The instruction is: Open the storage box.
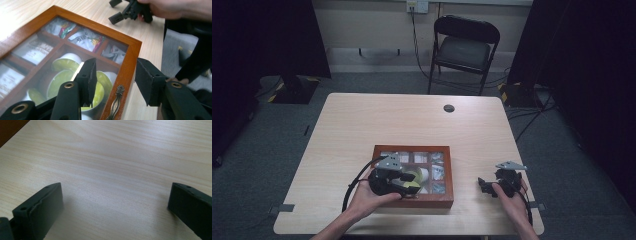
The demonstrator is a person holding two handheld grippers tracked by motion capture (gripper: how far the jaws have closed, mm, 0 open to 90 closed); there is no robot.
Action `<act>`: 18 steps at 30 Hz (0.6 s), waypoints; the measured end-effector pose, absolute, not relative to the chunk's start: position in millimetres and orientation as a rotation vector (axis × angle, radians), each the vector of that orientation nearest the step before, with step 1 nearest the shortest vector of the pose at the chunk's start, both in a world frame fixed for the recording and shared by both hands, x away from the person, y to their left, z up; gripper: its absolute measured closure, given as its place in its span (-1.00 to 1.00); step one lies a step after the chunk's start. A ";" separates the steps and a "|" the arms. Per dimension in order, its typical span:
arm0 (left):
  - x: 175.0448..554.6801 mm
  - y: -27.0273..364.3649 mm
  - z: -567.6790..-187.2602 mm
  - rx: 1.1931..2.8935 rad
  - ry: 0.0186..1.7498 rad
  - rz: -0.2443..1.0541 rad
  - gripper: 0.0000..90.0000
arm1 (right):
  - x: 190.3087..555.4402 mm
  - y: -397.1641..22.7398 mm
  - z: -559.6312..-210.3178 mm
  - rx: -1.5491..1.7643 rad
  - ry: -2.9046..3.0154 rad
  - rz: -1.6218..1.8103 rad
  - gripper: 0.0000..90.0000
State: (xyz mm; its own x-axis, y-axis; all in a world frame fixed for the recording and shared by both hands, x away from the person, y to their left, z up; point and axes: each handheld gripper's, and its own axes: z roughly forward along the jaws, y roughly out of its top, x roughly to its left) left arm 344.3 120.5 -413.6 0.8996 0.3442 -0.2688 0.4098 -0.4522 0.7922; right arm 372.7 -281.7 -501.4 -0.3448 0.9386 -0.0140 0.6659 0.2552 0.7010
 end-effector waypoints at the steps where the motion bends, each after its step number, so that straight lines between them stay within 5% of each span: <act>1: 343.2 121.4 -414.0 2.099 0.530 -0.086 0.31 | 372.7 -281.8 -501.4 1.457 2.101 0.847 -1.00; 18: 336.4 122.7 -434.5 2.176 0.453 -0.037 0.64 | 372.6 -281.6 -501.4 1.459 2.099 0.847 -1.00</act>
